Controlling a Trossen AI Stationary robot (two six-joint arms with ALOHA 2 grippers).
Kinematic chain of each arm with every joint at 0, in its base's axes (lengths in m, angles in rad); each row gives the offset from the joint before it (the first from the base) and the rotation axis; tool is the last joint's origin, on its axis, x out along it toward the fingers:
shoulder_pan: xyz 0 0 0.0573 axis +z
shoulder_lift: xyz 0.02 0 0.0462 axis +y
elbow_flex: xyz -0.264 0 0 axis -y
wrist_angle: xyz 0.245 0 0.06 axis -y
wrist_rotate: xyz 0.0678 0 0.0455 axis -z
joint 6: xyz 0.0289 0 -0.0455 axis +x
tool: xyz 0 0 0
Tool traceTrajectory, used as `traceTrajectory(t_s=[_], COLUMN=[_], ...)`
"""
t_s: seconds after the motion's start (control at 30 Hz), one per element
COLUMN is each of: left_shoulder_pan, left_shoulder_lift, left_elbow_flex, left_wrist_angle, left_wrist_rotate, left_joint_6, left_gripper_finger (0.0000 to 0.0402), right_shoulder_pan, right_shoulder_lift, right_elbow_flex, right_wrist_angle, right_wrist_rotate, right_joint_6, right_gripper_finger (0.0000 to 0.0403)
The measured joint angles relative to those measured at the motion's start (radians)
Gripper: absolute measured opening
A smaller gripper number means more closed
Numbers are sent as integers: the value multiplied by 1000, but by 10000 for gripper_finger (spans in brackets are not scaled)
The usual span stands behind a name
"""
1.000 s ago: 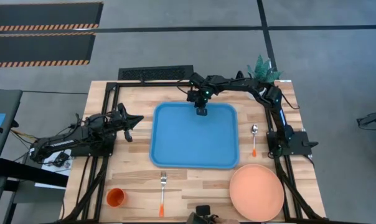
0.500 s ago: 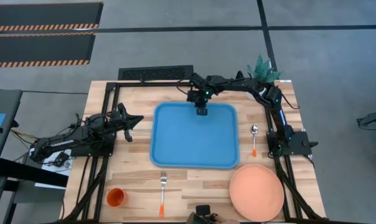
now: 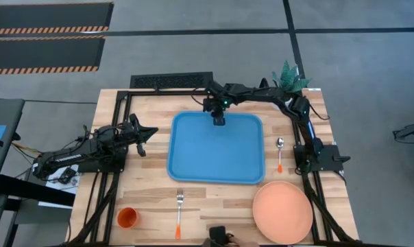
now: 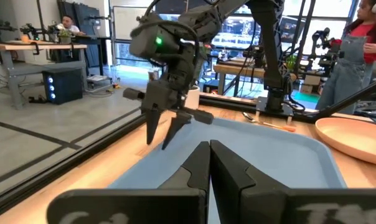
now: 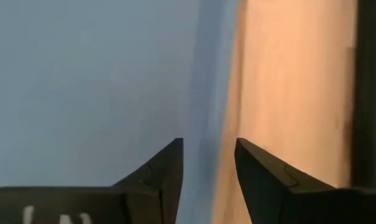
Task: Pick and place plate/cup/fork/spoon on tray
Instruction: Move the blue tray to the center of the table
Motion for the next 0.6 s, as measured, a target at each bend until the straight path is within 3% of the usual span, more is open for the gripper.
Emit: traceTrajectory(t_s=[0.13, 0.3, 0.4, 0.6], left_shoulder_pan=[0, 0, 0, 0], left_shoulder_lift=[0, 0, 0, 0], left_elbow_flex=[0, 0, 0, 0], left_wrist_angle=[0, 0, 0, 0], left_wrist_rotate=[0, 0, 0, 0], left_joint_6=[0, 0, 0, 0], left_gripper_finger=[0, 0, 0, 0], right_shoulder_pan=[25, 61, 81, 141], right_shoulder_lift=[-47, -125, -178, -332], right_elbow_flex=[43, 29, -55, -337], right_wrist_angle=[-64, -181, -166, 35], right_wrist_rotate=[71, 68, 68, 67], right_joint_6=[13, 104, 159, 308], right_gripper_finger=[138, 64, 13, 14])
